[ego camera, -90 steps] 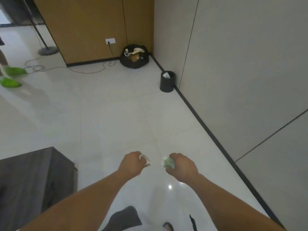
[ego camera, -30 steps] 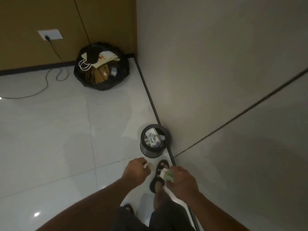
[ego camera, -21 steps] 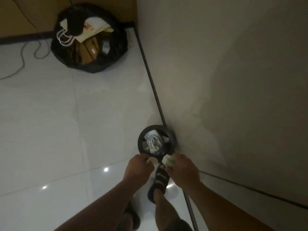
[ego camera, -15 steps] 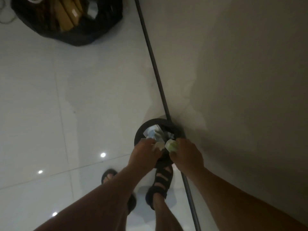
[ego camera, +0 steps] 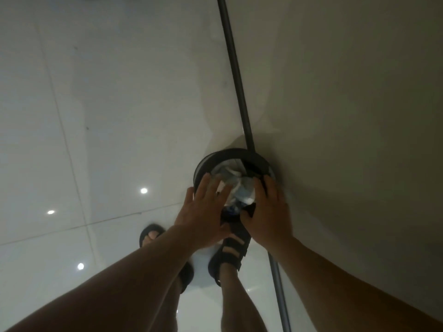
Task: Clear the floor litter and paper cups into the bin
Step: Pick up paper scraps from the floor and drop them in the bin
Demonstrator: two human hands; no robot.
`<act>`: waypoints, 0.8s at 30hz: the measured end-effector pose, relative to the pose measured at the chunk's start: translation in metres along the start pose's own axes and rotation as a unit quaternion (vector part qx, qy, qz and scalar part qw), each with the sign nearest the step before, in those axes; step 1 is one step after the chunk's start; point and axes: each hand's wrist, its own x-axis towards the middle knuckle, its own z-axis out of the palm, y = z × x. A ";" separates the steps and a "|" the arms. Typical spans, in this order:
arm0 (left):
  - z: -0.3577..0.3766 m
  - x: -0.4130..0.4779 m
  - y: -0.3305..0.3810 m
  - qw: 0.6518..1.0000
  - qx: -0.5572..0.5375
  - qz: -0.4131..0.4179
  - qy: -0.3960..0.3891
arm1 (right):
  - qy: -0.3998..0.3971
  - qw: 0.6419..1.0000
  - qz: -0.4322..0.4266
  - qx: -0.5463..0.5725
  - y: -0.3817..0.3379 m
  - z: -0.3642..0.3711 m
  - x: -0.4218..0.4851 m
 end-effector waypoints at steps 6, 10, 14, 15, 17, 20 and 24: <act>-0.084 -0.061 0.000 0.998 -0.032 -0.052 0.020 | 0.005 1.000 -0.020 0.002 -0.034 -0.069 -0.040; -0.135 -0.131 0.008 0.996 -0.014 -0.086 0.011 | -0.003 0.999 -0.034 0.008 -0.074 -0.128 -0.085; -0.172 -0.210 0.026 0.991 -0.019 -0.128 0.023 | -0.012 0.997 -0.071 -0.015 -0.107 -0.178 -0.145; -0.180 -0.229 0.031 0.989 -0.027 -0.143 0.029 | -0.014 0.996 -0.085 -0.029 -0.115 -0.187 -0.160; -0.191 -0.266 0.039 0.984 -0.036 -0.169 0.042 | -0.023 0.991 -0.121 -0.056 -0.128 -0.203 -0.187; -0.201 -0.324 0.053 0.974 -0.047 -0.212 0.072 | -0.032 0.976 -0.196 -0.092 -0.150 -0.221 -0.222; -0.197 -0.396 0.075 0.942 -0.091 -0.300 0.121 | -0.050 0.940 -0.303 -0.150 -0.178 -0.238 -0.256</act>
